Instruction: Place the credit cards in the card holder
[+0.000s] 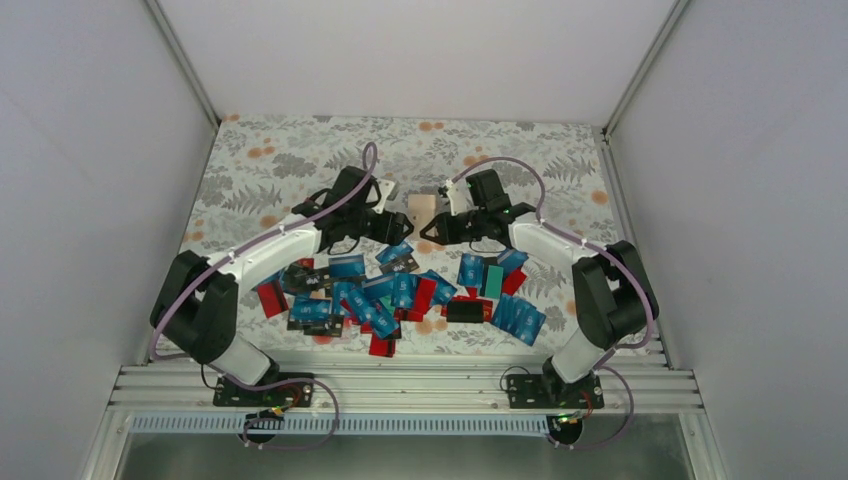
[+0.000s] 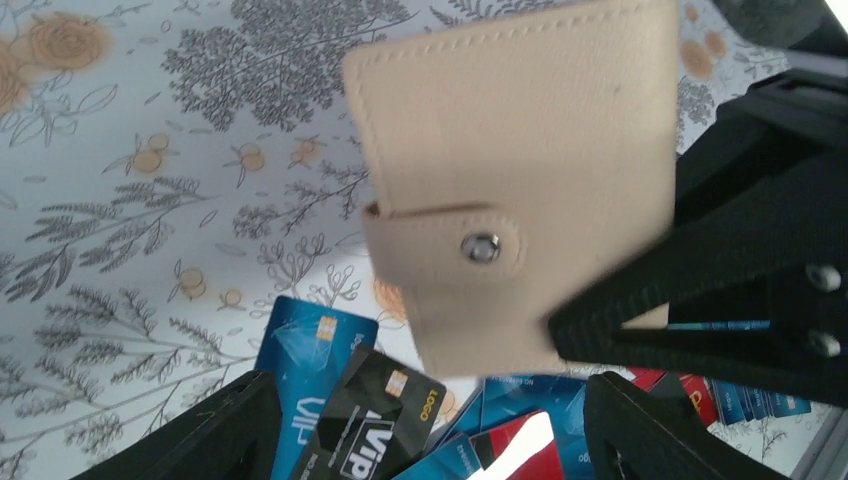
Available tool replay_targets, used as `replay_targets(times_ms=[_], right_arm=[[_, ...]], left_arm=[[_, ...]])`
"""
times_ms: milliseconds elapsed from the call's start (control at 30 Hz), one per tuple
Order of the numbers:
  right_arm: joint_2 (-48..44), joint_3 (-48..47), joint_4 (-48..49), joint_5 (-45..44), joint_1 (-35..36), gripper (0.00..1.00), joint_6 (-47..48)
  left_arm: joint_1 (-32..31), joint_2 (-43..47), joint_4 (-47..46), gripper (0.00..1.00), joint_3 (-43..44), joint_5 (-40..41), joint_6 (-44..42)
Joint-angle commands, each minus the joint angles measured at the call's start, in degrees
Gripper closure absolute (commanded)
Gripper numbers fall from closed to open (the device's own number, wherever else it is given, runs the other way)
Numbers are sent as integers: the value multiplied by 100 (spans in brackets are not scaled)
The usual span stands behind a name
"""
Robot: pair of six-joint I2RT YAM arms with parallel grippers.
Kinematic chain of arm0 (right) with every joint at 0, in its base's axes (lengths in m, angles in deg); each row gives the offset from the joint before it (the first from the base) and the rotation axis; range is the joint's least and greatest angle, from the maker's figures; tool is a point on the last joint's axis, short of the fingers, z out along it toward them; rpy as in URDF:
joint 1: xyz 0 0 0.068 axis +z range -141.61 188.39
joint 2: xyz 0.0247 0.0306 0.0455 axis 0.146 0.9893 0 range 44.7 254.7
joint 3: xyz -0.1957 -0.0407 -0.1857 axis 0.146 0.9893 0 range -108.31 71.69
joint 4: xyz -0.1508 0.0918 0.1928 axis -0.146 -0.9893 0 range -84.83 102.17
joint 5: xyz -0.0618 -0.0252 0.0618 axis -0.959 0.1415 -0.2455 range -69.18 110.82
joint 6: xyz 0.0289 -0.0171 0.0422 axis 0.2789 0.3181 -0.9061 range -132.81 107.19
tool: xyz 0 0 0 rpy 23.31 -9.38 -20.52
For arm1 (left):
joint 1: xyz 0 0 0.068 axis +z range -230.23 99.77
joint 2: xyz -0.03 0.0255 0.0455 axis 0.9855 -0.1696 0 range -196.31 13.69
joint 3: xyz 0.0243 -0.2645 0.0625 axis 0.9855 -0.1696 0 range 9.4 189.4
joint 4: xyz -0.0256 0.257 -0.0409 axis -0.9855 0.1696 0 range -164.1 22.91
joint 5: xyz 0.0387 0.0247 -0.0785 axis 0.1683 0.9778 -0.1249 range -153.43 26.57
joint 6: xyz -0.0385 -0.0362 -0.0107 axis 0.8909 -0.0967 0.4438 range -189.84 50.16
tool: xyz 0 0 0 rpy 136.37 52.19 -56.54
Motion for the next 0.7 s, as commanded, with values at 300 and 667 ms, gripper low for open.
replay_targets(times_ms=[300, 667], right_arm=[[-172, -138, 104, 459, 151, 96, 60], [-285, -140, 167, 602, 151, 96, 18]], left_arm=[[-75, -596, -419, 27, 550, -104, 307], [-154, -852, 109, 32, 633, 1166, 470]])
